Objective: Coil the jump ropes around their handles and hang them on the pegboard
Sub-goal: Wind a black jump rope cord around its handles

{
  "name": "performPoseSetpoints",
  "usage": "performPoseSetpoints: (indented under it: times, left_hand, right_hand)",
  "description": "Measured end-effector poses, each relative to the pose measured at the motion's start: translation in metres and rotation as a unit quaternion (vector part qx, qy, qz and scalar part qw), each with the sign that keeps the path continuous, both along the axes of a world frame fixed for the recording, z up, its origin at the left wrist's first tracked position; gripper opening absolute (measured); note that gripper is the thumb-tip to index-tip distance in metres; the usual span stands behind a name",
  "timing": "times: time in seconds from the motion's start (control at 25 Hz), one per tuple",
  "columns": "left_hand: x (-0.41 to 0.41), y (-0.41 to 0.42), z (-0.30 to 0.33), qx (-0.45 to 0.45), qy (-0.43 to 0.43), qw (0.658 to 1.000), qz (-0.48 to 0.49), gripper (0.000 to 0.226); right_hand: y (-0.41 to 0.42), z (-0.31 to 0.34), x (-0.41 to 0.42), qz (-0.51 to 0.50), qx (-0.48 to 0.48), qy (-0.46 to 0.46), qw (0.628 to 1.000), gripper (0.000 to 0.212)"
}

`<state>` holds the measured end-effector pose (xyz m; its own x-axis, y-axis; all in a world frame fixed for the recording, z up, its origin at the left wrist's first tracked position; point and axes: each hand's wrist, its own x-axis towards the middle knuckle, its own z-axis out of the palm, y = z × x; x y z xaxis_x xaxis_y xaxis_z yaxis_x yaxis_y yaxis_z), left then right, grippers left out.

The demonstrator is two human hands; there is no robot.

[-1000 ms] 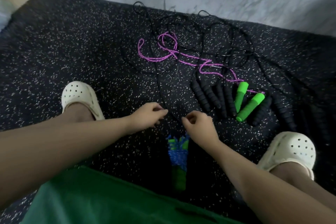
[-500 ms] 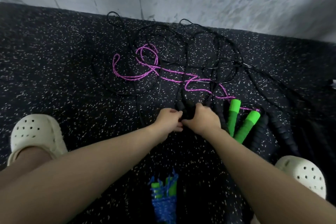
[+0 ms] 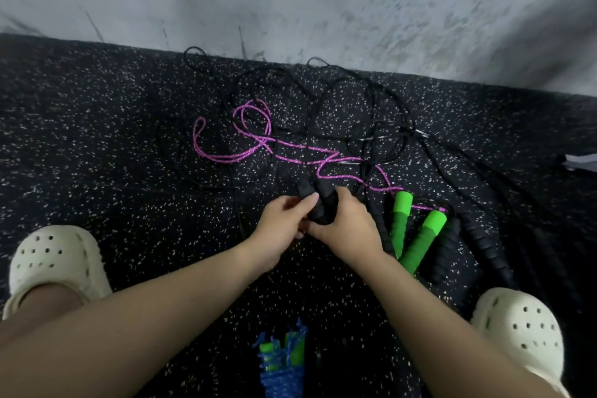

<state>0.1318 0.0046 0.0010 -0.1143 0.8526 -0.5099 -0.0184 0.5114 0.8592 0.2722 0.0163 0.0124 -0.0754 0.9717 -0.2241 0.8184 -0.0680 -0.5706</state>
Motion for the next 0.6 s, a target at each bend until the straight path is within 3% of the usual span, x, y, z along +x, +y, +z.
performPoseSetpoints:
  times: [0.2, 0.32, 0.44, 0.56, 0.6]
  left_hand:
    - [-0.009, -0.018, 0.061, 0.07, 0.004, 0.995, -0.064, 0.025]
    - [-0.02, -0.034, 0.107, 0.135, 0.095, 0.976, -0.144, 0.023]
    - [-0.038, -0.049, 0.158, 0.188, 0.221, 0.926, -0.243, 0.033]
    - [-0.064, -0.057, 0.213, 0.254, 0.373, 0.837, -0.309, 0.009]
    - [-0.071, -0.06, 0.233, 0.272, 0.415, 0.811, -0.31, 0.025]
  right_hand:
    - [-0.033, 0.045, -0.002, -0.009, 0.054, 0.099, 0.994, 0.071]
    - [-0.047, 0.078, -0.007, 0.005, 0.008, 0.167, 0.986, 0.051]
    - [-0.051, 0.127, -0.007, -0.025, -0.113, 0.3, 0.947, 0.031]
    - [-0.045, 0.185, 0.007, 0.024, -0.246, 0.411, 0.878, 0.033]
    - [-0.042, 0.205, 0.012, 0.058, -0.274, 0.414, 0.866, 0.036]
